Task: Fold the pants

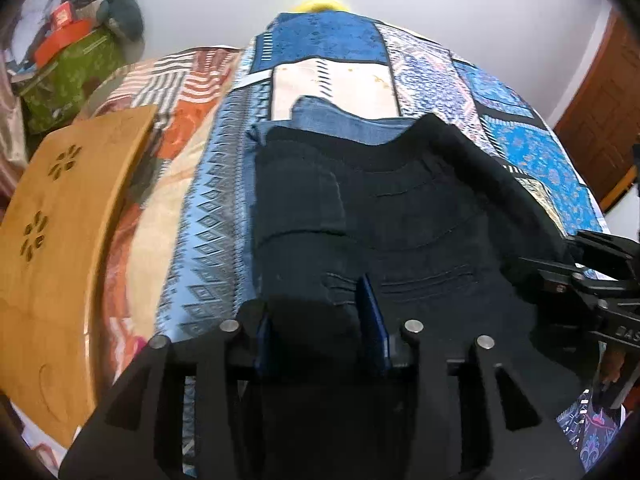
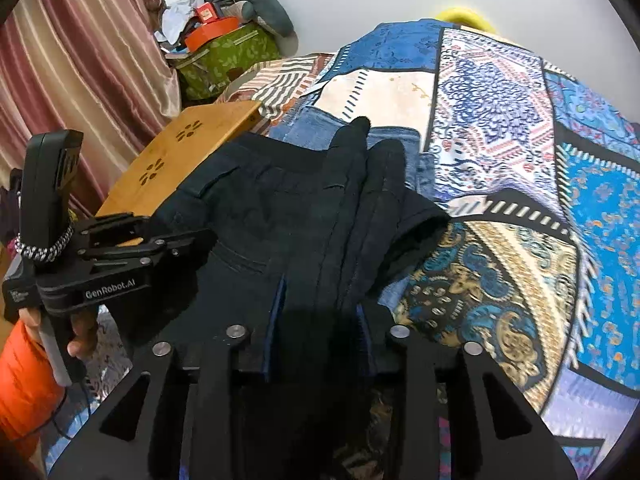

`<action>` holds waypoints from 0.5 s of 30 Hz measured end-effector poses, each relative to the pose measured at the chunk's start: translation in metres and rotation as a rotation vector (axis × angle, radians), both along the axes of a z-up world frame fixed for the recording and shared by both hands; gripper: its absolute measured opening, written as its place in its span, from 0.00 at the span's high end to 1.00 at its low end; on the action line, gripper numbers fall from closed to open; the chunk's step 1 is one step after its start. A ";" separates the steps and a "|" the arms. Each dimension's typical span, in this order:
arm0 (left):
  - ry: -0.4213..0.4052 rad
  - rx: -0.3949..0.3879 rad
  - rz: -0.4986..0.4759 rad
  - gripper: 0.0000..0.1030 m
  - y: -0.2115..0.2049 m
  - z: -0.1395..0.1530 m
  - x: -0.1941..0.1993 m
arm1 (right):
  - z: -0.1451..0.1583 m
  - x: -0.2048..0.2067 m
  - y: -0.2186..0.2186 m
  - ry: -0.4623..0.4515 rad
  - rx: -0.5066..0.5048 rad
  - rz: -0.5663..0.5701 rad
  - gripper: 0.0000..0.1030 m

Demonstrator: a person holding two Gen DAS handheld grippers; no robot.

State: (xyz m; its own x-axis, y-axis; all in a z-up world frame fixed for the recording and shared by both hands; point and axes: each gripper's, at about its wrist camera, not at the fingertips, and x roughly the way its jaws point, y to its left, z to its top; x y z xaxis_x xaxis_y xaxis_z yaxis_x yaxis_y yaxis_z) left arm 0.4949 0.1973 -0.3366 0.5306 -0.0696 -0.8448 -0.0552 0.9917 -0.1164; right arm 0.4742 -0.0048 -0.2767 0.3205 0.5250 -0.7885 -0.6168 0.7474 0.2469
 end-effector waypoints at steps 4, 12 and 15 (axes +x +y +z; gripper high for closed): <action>0.005 0.024 0.027 0.60 0.009 0.015 -0.012 | 0.011 -0.007 -0.013 -0.021 -0.008 -0.010 0.67; -0.146 0.111 0.022 0.60 -0.007 0.109 -0.090 | 0.095 -0.067 -0.046 -0.175 0.063 -0.036 0.67; -0.225 0.123 0.025 0.60 -0.022 0.152 -0.125 | 0.136 -0.099 -0.058 -0.239 0.131 -0.053 0.67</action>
State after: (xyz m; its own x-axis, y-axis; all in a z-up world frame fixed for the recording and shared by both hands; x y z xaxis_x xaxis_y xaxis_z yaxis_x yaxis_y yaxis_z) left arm 0.3698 0.1748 -0.1843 0.7063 0.0424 -0.7066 -0.0666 0.9978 -0.0067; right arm 0.3753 -0.0628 -0.1409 0.5192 0.5946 -0.6139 -0.6297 0.7518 0.1956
